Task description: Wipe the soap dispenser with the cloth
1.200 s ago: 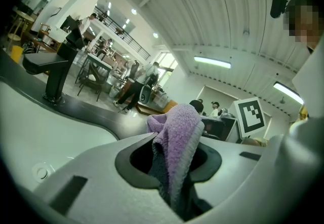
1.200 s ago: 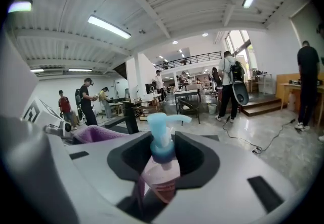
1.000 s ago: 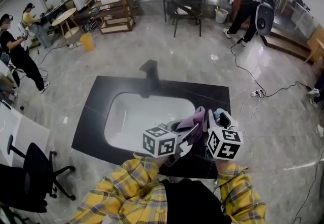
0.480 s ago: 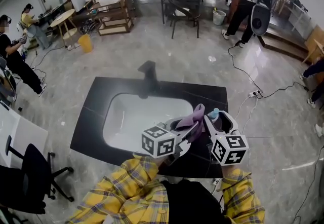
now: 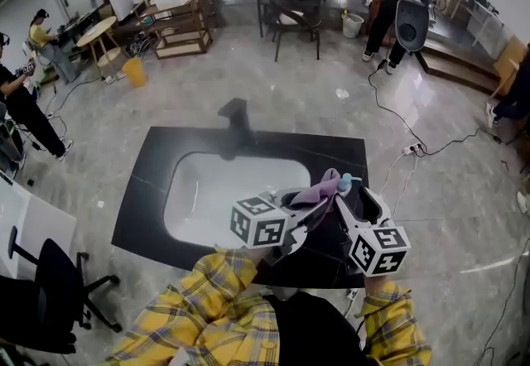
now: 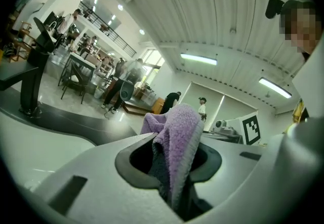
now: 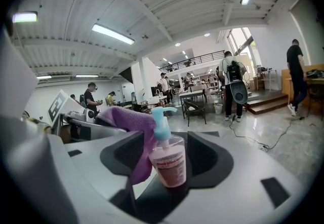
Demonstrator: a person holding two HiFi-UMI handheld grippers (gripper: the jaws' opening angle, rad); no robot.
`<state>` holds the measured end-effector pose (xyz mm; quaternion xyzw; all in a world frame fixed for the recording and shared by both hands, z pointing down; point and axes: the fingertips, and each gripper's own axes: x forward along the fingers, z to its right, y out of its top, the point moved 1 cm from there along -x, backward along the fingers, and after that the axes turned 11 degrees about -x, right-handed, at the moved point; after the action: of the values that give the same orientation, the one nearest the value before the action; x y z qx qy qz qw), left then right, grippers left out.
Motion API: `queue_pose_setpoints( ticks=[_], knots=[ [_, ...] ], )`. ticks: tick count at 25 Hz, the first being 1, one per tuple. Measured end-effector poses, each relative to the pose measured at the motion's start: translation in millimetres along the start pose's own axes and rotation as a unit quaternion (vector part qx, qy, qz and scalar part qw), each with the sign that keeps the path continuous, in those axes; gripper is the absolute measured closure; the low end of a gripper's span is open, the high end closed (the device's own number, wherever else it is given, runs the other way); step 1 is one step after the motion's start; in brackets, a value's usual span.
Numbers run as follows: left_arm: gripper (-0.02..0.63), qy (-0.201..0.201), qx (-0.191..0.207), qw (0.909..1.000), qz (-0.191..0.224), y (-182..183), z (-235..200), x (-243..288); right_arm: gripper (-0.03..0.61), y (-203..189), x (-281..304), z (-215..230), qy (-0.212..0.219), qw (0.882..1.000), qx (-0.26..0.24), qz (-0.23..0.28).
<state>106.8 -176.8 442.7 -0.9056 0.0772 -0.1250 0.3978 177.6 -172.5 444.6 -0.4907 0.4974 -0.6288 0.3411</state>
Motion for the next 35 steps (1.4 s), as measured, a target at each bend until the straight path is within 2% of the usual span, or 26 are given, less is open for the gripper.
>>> queue_pose_setpoints(
  ticks=[18, 23, 30, 32, 35],
  knots=[
    [0.526, 0.041, -0.039, 0.9973, -0.047, -41.0, -43.6, 11.8, 0.341, -15.5, -7.8, -2.6, 0.016, 1.0, -0.002, -0.015],
    [0.526, 0.044, -0.05, 0.9966, -0.048, -44.3, -50.0, 12.2, 0.341, -19.5, -10.4, -3.7, 0.024, 1.0, 0.002, -0.019],
    [0.526, 0.052, -0.02, 0.9977, -0.038, -39.5, -43.8, -0.9, 0.339, -10.6, -10.2, -1.3, 0.08, 0.995, -0.051, -0.01],
    [0.525, 0.042, -0.035, 0.9982, -0.023, -33.5, -39.6, -7.0, 0.339, -5.9, -5.6, 0.5, 0.113, 0.991, -0.068, -0.008],
    [0.525, 0.031, -0.042, 0.9986, -0.007, -25.2, -29.9, -13.2, 0.339, -1.3, 0.9, 2.8, 0.173, 0.983, -0.064, -0.009]
  ],
)
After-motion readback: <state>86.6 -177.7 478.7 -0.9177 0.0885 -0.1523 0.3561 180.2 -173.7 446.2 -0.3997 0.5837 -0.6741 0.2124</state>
